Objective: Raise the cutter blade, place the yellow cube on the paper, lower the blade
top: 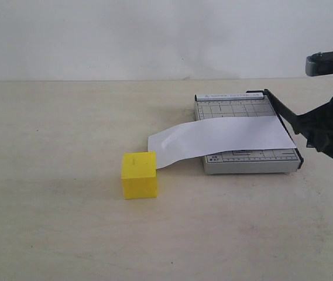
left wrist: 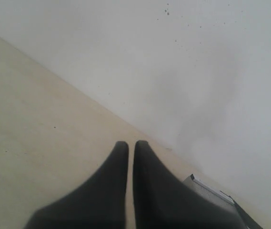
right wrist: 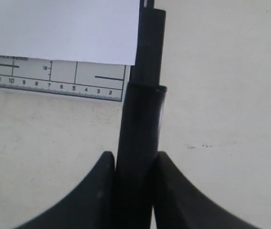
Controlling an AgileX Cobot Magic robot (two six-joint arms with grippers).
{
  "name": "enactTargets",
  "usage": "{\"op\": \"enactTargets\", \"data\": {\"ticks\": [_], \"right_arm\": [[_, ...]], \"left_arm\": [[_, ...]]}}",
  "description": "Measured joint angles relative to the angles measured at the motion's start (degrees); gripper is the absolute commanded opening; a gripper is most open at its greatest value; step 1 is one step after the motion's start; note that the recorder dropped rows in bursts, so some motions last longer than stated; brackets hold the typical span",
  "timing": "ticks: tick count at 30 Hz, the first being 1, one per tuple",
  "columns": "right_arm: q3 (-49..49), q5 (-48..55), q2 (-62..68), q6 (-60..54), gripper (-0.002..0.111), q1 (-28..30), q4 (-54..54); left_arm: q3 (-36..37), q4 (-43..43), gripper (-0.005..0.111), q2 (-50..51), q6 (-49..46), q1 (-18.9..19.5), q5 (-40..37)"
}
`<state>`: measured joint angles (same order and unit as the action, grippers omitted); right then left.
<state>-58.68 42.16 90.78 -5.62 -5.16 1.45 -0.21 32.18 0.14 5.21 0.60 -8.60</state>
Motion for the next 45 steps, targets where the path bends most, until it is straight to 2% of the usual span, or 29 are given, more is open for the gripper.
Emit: {"op": "enactTargets", "data": {"ticks": [4, 5, 6, 16, 18, 21, 22, 29, 36, 40, 45], "right_arm": [[-0.1, -3.5, -0.1, -0.8, 0.066, 0.0, -0.3], [-0.7, -6.6, -0.5, -1.1, 0.071, 0.0, -0.2], [-1.0, -8.1, -0.7, -1.3, 0.071, 0.0, -0.2], [-1.2, -19.7, -4.3, -1.5, 0.042, 0.0, -0.2], [-1.2, -23.4, -7.0, -1.6, 0.030, 0.0, -0.2], [-1.1, -28.2, -12.9, -1.6, 0.004, 0.0, 0.3], [-0.5, -29.8, -15.4, -1.7, 0.000, 0.0, 0.8], [13.7, -40.9, -37.2, -1.4, 0.000, 0.0, 4.4], [33.9, -42.9, -58.6, 5.1, 0.000, 0.0, 5.6], [40.3, -42.5, -66.7, 12.2, 0.000, 0.0, 6.0], [42.5, -42.2, -72.7, 18.0, 0.000, 0.0, 6.0]], "left_arm": [[0.0, 0.0, 0.004, 0.0, 0.0, 0.0, 0.0], [0.0, 0.0, 0.004, 0.0, 0.0, 0.0, 0.0], [0.0, 0.0, 0.004, 0.0, 0.0, 0.0, 0.0], [0.0, 0.0, 0.004, 0.0, 0.0, 0.0, 0.0], [0.0, 0.0, 0.004, 0.0, 0.0, 0.0, 0.0], [0.0, 0.0, 0.004, 0.0, 0.0, 0.0, -0.2], [0.0, 0.0, 0.004, 0.0, 0.0, 0.0, -0.2], [0.0, 0.0, 0.004, 0.0, 0.0, 0.0, -0.2], [0.0, 0.0, 0.004, 0.0, 0.0, 0.0, -0.4], [0.0, 0.0, 0.004, 0.0, 0.0, 0.0, -0.4], [0.0, 0.0, 0.004, 0.0, 0.0, 0.0, -0.4]]}}
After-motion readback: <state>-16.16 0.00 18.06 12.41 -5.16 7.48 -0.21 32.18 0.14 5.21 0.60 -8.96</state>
